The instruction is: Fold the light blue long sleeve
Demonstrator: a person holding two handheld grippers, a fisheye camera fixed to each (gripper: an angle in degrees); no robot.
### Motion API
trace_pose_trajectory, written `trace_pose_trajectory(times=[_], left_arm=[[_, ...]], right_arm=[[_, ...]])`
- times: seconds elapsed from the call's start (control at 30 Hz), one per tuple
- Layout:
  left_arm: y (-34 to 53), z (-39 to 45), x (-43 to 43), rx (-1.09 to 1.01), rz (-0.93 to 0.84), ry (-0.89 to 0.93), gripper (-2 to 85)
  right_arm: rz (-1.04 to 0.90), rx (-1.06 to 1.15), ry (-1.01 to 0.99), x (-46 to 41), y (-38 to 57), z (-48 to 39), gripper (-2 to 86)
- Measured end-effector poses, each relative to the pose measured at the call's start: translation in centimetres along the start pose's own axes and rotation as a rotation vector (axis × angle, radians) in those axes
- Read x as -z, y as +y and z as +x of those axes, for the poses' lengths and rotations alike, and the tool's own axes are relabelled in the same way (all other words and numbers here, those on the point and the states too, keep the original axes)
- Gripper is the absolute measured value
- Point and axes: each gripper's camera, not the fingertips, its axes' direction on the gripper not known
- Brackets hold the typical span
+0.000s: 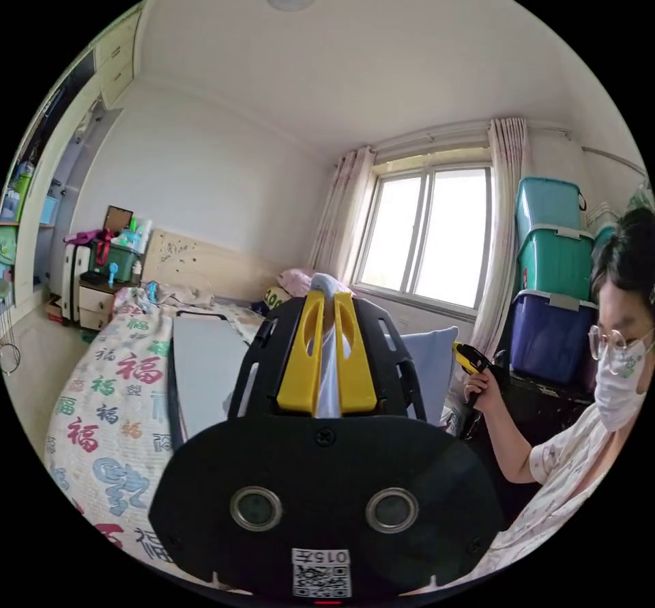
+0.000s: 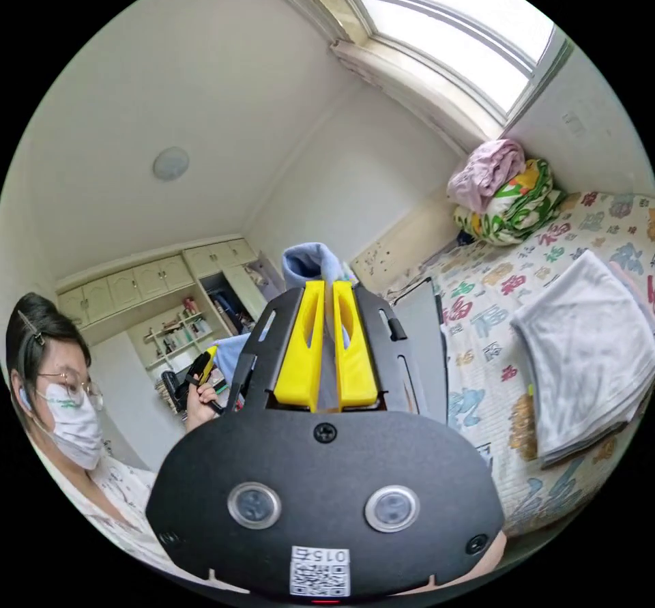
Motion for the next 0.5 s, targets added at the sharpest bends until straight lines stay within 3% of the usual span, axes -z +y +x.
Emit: trace_pose_trajectory(times=[0.17, 0.27, 0.43, 0.5], left_arm=[[4.3, -4.3, 13.8, 0.056, 0.048, -0.037, -0.2], [8.4, -8.2, 17.5, 0.13, 0.042, -0.069, -0.1], [16.8, -16.4, 16.5, 0.288, -0.024, -0.166, 0.1], [20.0, -19.4, 13.5, 0.314, -0.118, -0.305, 0.3]], right_arm=[[-0.096, -0.016, -0.101, -6.6, 3.1, 4.2, 0.7], [-0.147, -0.034, -0.057, -12.2, 5.0, 9.0, 0.7], [-0.28, -0.045, 0.265, -26.4, 8.8, 21.1, 0.7], [-0.382, -0.048, 0.436, -33.2, 10.1, 26.6, 0.6]])
